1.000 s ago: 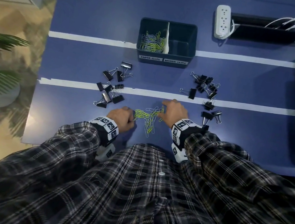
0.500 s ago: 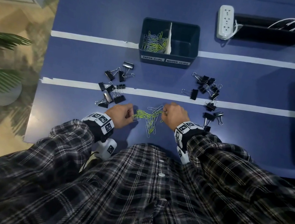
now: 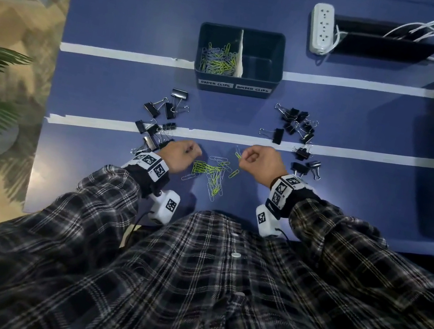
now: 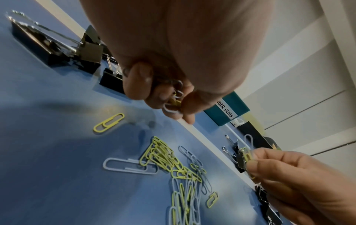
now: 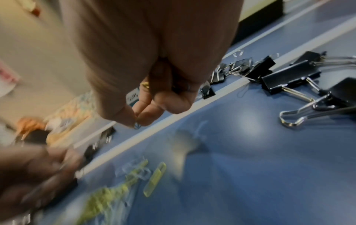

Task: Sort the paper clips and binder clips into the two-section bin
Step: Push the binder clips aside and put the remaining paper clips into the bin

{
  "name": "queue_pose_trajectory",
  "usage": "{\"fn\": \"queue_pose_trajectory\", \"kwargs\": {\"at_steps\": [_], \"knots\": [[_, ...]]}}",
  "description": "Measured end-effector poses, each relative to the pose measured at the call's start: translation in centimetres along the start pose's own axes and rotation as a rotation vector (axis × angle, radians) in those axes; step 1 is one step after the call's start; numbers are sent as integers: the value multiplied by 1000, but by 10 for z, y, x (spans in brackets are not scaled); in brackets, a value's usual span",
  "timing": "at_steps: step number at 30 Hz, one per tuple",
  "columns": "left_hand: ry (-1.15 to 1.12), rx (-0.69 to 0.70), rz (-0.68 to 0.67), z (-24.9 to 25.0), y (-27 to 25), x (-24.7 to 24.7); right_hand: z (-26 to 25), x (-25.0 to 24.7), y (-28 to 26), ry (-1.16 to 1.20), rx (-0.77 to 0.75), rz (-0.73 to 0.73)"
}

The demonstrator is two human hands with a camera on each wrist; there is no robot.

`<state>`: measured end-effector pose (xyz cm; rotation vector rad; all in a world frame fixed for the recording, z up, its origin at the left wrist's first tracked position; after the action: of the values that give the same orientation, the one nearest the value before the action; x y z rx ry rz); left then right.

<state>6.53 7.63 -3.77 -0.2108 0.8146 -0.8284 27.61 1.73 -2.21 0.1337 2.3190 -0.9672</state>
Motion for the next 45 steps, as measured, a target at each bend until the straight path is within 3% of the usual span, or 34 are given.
{"fn": "queue_pose_trajectory", "kwargs": {"at_steps": [5, 8, 12, 15, 25, 31, 35, 37, 40, 42, 45], "knots": [[13, -136, 50, -11, -2, -22, -3, -7, 5, 170, -2, -42], [219, -144, 103, -22, -10, -36, 1, -1, 6, 215, 23, -67], [543, -132, 60, -36, -23, -26, -6, -1, 8, 274, 38, -43], [664, -166, 22, -37, -30, -17, -31, -16, 14, 283, -8, 12], [617, -248, -52, -26, -25, -6, -143, -72, 69, 167, -69, 173], [512, -122, -63, -8, -32, -10, -195, -81, 96, 38, -37, 192], [421, -76, 50, 5, -11, -42, -195, -72, 114, -98, 54, -3], [343, -41, 213, 25, 8, -79, -187, -66, 119, 35, 128, -104], [258, 17, 376, 66, 46, -133, -183, -61, 120, 490, 224, -213], [212, 34, 420, 87, 74, -159, -189, -63, 110, 704, 214, -278], [173, 38, 404, 96, 118, -177, -186, -68, 98, 843, 180, -301]]}}
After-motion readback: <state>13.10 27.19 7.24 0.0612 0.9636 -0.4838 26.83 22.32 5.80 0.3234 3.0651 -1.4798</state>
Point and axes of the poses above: each hand's wrist, its own y-axis towards the middle knuckle, its own x-axis out of the palm, z = x × y, the point moved 9 cm from there along y, towards the middle knuckle, and after that the axes turned 11 degrees about x, right-handed, at the moved point
